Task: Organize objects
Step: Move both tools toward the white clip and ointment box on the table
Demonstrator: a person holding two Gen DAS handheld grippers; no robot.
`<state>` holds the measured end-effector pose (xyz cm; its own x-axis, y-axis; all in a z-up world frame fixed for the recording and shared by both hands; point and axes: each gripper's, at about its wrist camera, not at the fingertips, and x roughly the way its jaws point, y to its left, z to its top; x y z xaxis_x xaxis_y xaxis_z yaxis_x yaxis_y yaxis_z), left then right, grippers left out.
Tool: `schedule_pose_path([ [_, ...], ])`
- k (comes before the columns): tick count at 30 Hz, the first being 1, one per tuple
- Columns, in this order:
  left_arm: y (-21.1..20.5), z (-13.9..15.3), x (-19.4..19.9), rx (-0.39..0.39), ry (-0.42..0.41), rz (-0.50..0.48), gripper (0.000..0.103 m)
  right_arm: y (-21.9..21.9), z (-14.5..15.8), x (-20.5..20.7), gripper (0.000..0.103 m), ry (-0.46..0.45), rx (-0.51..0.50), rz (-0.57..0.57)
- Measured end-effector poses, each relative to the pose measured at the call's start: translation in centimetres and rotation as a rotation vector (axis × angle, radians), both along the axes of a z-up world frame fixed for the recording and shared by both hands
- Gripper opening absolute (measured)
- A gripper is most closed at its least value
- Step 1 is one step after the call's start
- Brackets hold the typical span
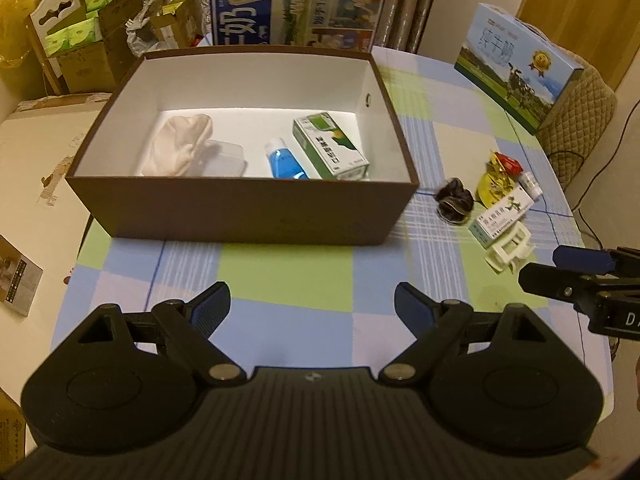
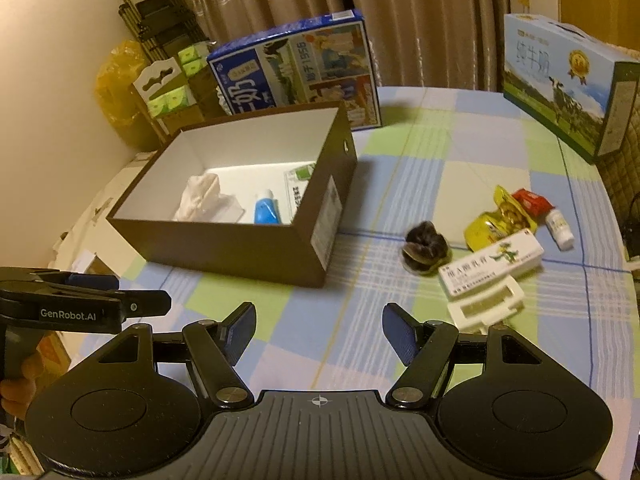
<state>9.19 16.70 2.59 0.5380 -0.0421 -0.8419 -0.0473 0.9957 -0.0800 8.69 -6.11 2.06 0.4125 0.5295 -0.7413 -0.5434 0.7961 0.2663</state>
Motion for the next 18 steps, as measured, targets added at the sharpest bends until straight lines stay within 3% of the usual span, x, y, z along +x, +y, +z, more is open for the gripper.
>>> schedule_pose_path([
  [18,-6.5,-1.6,-0.6,0.006,0.044,-0.092,0.087,-5.9,-1.6,-0.1,0.067,0.068,-0.031,-0.061],
])
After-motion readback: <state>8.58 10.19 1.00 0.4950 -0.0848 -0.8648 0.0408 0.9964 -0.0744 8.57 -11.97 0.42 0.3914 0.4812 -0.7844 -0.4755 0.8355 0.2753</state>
